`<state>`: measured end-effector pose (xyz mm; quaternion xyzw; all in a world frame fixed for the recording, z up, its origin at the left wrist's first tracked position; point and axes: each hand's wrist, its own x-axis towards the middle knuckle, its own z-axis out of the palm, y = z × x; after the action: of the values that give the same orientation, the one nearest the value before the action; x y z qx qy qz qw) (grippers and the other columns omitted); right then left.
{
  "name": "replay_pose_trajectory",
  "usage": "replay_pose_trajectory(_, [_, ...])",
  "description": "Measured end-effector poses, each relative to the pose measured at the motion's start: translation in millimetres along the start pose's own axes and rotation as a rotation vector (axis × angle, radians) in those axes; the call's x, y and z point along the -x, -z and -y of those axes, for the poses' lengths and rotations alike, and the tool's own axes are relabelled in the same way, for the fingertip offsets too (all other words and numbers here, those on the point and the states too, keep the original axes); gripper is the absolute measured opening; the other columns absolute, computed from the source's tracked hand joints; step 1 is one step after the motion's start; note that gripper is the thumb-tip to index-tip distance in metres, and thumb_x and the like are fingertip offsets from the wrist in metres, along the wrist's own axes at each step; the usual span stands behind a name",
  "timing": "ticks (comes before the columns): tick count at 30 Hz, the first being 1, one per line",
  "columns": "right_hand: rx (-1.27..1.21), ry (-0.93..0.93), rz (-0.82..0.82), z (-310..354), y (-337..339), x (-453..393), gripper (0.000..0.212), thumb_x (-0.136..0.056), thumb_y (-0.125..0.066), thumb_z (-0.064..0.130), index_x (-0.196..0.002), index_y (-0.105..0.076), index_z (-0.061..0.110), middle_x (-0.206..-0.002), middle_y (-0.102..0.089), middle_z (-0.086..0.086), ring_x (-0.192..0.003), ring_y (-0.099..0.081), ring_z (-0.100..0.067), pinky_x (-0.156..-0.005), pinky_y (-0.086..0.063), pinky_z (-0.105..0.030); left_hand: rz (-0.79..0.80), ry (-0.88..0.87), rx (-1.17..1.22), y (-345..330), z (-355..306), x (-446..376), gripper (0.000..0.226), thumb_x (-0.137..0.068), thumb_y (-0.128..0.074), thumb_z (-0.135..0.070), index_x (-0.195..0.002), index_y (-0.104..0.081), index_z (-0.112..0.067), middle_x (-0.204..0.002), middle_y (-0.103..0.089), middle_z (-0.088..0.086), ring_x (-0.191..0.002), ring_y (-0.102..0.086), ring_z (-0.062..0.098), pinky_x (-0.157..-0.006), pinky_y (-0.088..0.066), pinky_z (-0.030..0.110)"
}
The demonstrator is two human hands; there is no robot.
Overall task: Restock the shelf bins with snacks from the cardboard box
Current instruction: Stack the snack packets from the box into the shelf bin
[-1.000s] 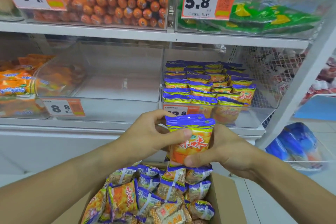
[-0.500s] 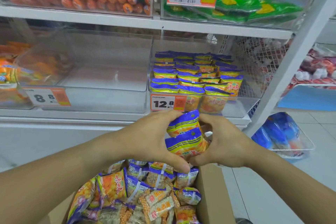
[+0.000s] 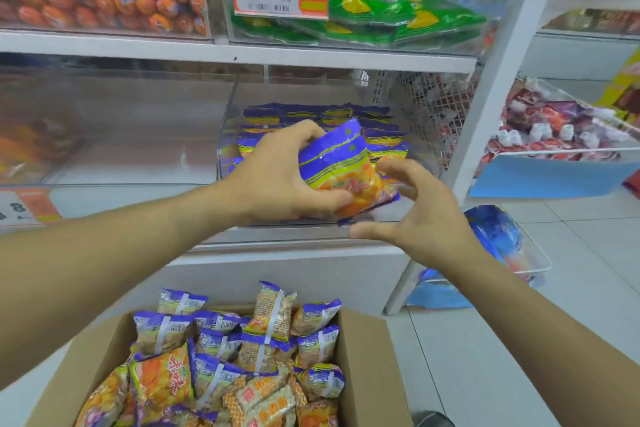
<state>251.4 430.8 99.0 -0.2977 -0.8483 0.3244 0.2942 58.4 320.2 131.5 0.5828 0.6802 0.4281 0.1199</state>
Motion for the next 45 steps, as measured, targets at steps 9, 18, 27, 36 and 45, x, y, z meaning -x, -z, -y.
replay_pose_trajectory(9, [0.099, -0.072, -0.407, -57, 10, -24, 0.063, -0.081, -0.077, 0.007, -0.139, -0.054, 0.012, -0.123, -0.063, 0.005, -0.106, -0.054, -0.002, -0.086, -0.028, 0.003, -0.132, 0.233, 0.553, -74, 4, -96, 0.071, -0.049, -0.095, -0.043, -0.105, -0.061, -0.015, -0.096, -0.077, 0.005, -0.093, -0.074, 0.023, -0.088, -0.059, 0.045])
replay_pose_trajectory(18, [0.021, -0.176, -0.423, -71, 6, -31, 0.081, -0.075, -0.073, 0.007, -0.148, -0.040, 0.020, -0.139, -0.059, 0.004, -0.127, -0.058, -0.015, -0.100, -0.052, -0.044, 0.108, 0.155, 0.090, -100, 23, -121, 0.062, -0.061, -0.093, -0.046, -0.107, -0.062, -0.021, -0.101, -0.072, -0.005, -0.094, -0.069, 0.017, -0.089, -0.055, 0.037])
replay_pose_trajectory(27, [0.047, -0.189, -0.443, -70, 4, -32, 0.071, -0.076, -0.070, 0.009, -0.140, -0.044, 0.026, -0.121, -0.067, 0.007, -0.108, -0.064, -0.015, -0.087, -0.055, -0.040, 0.469, 0.095, -0.585, -101, -29, -147, 0.050, -0.078, -0.081, -0.041, -0.111, -0.060, -0.009, -0.097, -0.058, 0.003, -0.092, -0.057, 0.027, -0.067, -0.039, 0.029])
replay_pose_trajectory(36, [0.024, -0.192, -0.456, -62, 6, -33, 0.062, -0.080, -0.068, 0.013, -0.137, -0.047, 0.026, -0.111, -0.063, 0.017, -0.108, -0.064, -0.013, -0.085, -0.055, -0.037, 0.634, 0.088, -0.695, -86, -48, -161, 0.074, -0.076, -0.079, -0.054, -0.135, -0.057, -0.016, -0.115, -0.070, 0.000, -0.099, -0.066, 0.021, -0.084, -0.051, 0.032])
replay_pose_trajectory(45, [0.031, -0.230, -0.490, -59, 4, -35, 0.061, -0.079, -0.067, 0.011, -0.134, -0.047, 0.030, -0.105, -0.064, 0.018, -0.098, -0.064, -0.014, -0.078, -0.053, -0.035, 0.530, 0.021, -0.533, -90, -13, -145, 0.057, -0.090, -0.067, -0.048, -0.137, -0.059, -0.016, -0.137, -0.061, -0.001, -0.123, -0.056, 0.020, -0.102, -0.044, 0.031])
